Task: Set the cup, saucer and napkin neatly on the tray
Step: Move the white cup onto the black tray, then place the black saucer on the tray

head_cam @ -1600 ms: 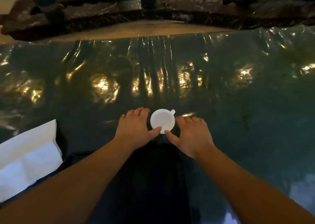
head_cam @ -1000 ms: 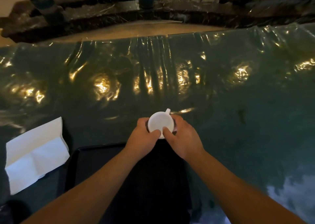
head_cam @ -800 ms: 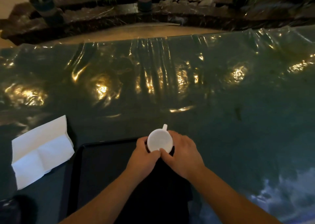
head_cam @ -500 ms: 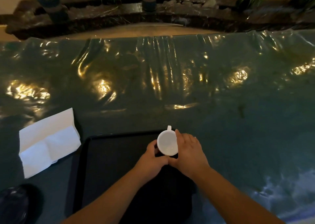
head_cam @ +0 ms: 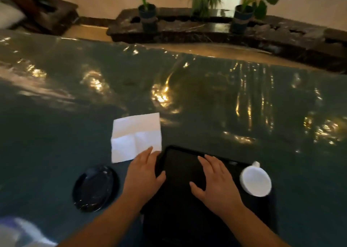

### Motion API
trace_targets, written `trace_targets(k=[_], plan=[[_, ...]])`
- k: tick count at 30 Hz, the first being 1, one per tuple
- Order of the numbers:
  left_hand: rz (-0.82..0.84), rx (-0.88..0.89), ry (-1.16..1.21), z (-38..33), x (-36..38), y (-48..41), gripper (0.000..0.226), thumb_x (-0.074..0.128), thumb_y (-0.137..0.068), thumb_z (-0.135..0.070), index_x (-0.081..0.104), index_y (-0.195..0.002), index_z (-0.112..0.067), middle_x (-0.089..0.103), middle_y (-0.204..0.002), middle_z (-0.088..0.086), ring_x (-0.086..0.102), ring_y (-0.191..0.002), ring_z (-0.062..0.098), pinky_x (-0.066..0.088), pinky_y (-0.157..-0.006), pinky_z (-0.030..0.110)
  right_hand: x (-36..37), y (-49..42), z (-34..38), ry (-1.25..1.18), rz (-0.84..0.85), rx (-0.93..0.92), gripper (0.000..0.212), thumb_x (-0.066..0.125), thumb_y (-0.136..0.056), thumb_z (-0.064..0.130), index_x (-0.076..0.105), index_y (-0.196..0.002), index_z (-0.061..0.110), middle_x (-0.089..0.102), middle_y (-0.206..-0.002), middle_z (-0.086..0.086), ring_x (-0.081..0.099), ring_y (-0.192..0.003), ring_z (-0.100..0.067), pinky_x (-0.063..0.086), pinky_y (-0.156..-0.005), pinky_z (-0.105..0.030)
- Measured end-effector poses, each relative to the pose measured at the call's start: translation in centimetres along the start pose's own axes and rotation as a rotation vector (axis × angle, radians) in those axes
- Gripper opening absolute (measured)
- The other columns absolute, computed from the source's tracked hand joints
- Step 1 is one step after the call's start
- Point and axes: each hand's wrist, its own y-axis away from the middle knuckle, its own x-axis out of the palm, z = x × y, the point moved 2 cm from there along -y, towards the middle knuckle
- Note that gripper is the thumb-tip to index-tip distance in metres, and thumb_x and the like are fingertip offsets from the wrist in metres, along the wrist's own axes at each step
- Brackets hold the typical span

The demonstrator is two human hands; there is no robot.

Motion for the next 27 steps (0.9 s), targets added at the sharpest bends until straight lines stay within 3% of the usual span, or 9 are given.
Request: trace_targets(k=[3, 9, 13, 18, 21, 27], plan=[[-0.03, -0.104, -0.043, 5.6, -1.5, 1.5, 0.076, 0.062, -0.082, -0.058, 0.047, -0.147, -0.022, 0.039, -0.159, 0.008, 0.04, -0.141, 0.03, 0.037, -0.114, 0.048, 2.2, -2.2, 4.7, 0.012, 0.038, -0.098, 0.089, 0.04, -0.087, 0.074, 0.025, -0.161, 0.027, 0.028, -0.166, -0.001, 0.017, -0.154, -0.022, 0.011, -0.123, -0.037], [-0.045, -0.279, -0.025, 13.3, -3.2, 3.8, 0.082, 0.066, -0.082, -0.06, 0.041, -0.151, -0.023, 0.029, -0.164, 0.007, 0.033, -0.145, 0.03, 0.032, -0.117, 0.049, 5.9, -5.1, 12.7, 0.028, 0.102, -0.228, 0.089, 0.044, -0.087, 0.074, 0.025, -0.159, 0.026, 0.03, -0.164, -0.003, 0.022, -0.152, -0.026, 0.019, -0.125, -0.043], [-0.066, -0.379, -0.002, 17.3, -3.9, 5.2, 0.081, 0.067, -0.082, -0.058, 0.041, -0.15, -0.025, 0.03, -0.164, 0.004, 0.033, -0.144, 0.028, 0.034, -0.116, 0.048, 8.0, -6.4, 16.7, 0.043, 0.14, -0.297, 0.088, 0.043, -0.089, 0.073, 0.019, -0.159, 0.028, 0.026, -0.166, -0.004, 0.019, -0.152, -0.027, 0.012, -0.122, -0.039], [-0.035, -0.49, 0.018, 21.6, -3.9, 7.5, 0.083, 0.066, -0.08, -0.06, 0.037, -0.151, -0.026, 0.025, -0.165, 0.003, 0.034, -0.143, 0.03, 0.041, -0.11, 0.051, 10.8, -7.1, 20.8, 0.02, 0.182, -0.344, 0.088, 0.043, -0.088, 0.073, 0.018, -0.16, 0.029, 0.023, -0.167, -0.004, 0.018, -0.153, -0.027, 0.022, -0.124, -0.046], [-0.018, -0.564, 0.063, 23.8, -3.5, 9.0, 0.087, 0.067, -0.079, -0.061, 0.034, -0.152, -0.026, 0.023, -0.166, 0.001, 0.036, -0.141, 0.03, 0.045, -0.104, 0.053, 12.3, -7.0, 22.8, 0.005, 0.197, -0.351, 0.088, 0.048, -0.087, 0.071, 0.022, -0.158, 0.028, 0.03, -0.162, -0.003, 0.029, -0.146, -0.027, 0.033, -0.118, -0.044], [0.08, -0.659, 0.255, 27.0, -1.9, 11.3, 0.085, 0.071, -0.076, -0.059, 0.037, -0.147, -0.027, 0.051, -0.138, 0.006, 0.058, -0.116, 0.028, 0.053, -0.089, 0.044, 15.2, -6.7, 25.1, -0.105, 0.322, -0.222, 0.091, 0.061, -0.084, 0.067, 0.023, -0.157, 0.028, 0.038, -0.145, -0.002, 0.046, -0.128, -0.026, 0.047, -0.102, -0.04]])
